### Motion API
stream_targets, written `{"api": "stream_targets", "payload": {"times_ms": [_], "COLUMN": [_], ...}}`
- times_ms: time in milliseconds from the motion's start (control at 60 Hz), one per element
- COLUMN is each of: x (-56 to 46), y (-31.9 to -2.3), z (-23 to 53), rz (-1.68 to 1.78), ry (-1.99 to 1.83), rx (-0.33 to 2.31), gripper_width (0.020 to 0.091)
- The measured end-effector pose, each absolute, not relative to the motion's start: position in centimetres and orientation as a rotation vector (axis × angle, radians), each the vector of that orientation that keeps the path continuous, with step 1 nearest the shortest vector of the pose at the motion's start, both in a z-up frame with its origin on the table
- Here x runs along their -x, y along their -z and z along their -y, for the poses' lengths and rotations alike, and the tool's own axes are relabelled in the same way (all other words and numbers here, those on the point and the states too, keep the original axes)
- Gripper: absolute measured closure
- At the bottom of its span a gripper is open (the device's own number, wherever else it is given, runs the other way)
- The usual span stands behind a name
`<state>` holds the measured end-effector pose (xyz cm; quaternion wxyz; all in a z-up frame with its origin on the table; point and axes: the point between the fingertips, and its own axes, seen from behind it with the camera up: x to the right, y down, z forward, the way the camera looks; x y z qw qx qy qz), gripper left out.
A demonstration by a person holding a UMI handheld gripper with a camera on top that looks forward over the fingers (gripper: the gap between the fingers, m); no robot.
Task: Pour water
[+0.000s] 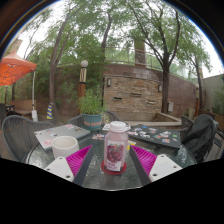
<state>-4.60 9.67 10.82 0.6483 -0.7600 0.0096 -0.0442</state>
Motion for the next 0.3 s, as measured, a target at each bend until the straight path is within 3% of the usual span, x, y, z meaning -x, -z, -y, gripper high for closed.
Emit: {"api": "stream_targets", "payload": {"times_ms": [100, 300], "x": [5.5, 6.5], "y": [-12.9, -14.1], "z": [-4.9, 3.5], "rz": [-0.023, -0.066], "ry": [0.089, 0.065], "rx": [1.695, 1.684], "gripper_width": [0.0289, 0.0290]}}
